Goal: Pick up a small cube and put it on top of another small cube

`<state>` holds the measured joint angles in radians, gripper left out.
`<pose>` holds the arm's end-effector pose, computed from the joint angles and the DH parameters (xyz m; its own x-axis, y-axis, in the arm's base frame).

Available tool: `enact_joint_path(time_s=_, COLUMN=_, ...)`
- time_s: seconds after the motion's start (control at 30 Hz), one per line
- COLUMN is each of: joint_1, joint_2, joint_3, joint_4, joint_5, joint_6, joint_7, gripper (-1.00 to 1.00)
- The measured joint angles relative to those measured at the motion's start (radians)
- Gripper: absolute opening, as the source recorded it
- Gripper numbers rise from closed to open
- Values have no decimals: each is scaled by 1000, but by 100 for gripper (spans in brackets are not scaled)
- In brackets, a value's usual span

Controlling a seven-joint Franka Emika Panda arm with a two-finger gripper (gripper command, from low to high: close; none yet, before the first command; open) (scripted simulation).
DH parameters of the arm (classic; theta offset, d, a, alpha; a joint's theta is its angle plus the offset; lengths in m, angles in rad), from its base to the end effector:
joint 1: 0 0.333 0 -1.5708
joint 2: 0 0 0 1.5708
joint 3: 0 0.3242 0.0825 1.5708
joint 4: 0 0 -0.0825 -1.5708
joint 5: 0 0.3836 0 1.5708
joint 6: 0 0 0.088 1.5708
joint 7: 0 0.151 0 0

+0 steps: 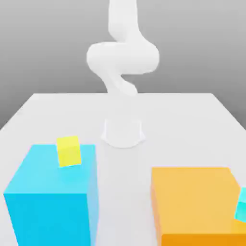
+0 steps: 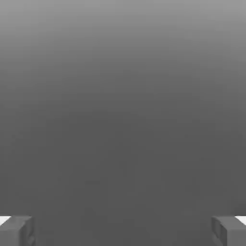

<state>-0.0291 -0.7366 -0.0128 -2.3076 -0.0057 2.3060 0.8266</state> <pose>0.3931 -0.0183 0.6580 0.4737 -0.7558 0.4521 -0.5714 -0.6544 -0.4952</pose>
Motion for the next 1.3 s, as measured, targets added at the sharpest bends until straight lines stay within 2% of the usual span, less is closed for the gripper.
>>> enact_joint_path(time_s=0.3, joint_1=-187, joint_2=324, joint_3=-123, joint_4=-105, joint_5=-24, joint_6=120, joint_7=155, gripper=0)
enact_joint_path(time_s=0.47, joint_1=-281, joint_2=502, joint_3=-204, joint_4=-201, joint_5=-31, joint_6=224, joint_7=250, gripper=0)
enact_joint_path(time_s=0.73, joint_1=-444, joint_2=761, joint_3=-311, joint_4=-377, joint_5=36, joint_6=421, joint_7=323, gripper=0)
enact_joint_path(time_s=0.87, joint_1=-486, joint_2=843, joint_3=-299, joint_4=-432, joint_5=116, joint_6=534, joint_7=264, gripper=0)
enact_joint_path(time_s=1.03, joint_1=-608, joint_2=1016, joint_3=-146, joint_4=-403, joint_5=273, joint_6=676, joint_7=146, gripper=0)
enact_joint_path(time_s=1.07, joint_1=-627, joint_2=1041, joint_3=-123, joint_4=-398, joint_5=291, joint_6=695, joint_7=133, gripper=-100)
enact_joint_path(time_s=1.3, joint_1=-631, joint_2=1041, joint_3=-119, joint_4=-398, joint_5=287, joint_6=696, joint_7=136, gripper=-100)
